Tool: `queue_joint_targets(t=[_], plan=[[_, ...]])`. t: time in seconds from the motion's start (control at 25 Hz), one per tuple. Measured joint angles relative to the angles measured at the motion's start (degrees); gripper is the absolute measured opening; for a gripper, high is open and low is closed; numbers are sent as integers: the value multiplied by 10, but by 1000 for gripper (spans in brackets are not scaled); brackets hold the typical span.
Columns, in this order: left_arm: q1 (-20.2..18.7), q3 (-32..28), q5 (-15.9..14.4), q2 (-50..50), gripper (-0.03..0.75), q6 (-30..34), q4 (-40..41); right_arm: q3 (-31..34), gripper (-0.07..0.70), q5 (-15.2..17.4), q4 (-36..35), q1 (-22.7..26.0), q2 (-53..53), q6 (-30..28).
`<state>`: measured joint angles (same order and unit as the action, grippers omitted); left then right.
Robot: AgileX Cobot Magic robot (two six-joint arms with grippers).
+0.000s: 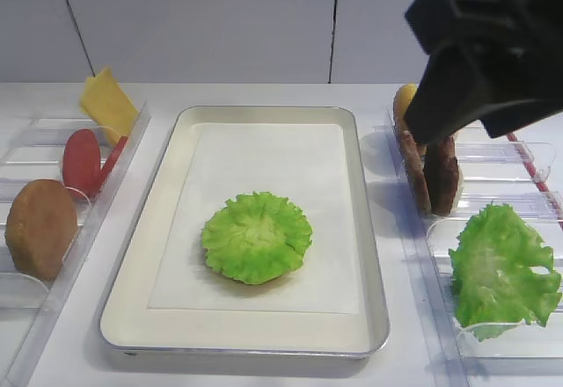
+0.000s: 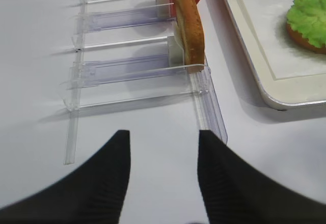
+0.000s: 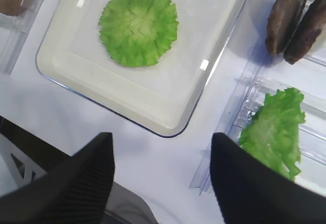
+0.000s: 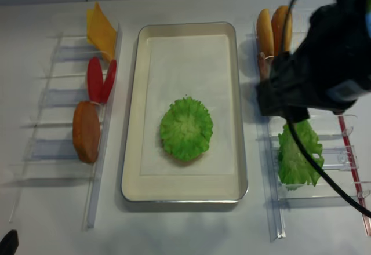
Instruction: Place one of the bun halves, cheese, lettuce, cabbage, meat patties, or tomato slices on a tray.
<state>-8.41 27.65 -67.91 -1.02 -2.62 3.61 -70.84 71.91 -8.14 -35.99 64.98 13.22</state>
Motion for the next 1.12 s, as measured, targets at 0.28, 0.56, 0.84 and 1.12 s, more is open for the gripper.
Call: queue_joint_targets(t=[0.28,0.56,0.84,1.12], plan=[[0,0,0,0,295,0,0,5,445,1,14,0,-44,-35],[0,0,0,0,295,0,0,88,445,2,50,0,-146,-58],[0,0,0,0,295,0,0,197,445,7,96,16,-297,-64],[0,0,0,0,295,0,0,270,445,7,94,123,-435,-125]])
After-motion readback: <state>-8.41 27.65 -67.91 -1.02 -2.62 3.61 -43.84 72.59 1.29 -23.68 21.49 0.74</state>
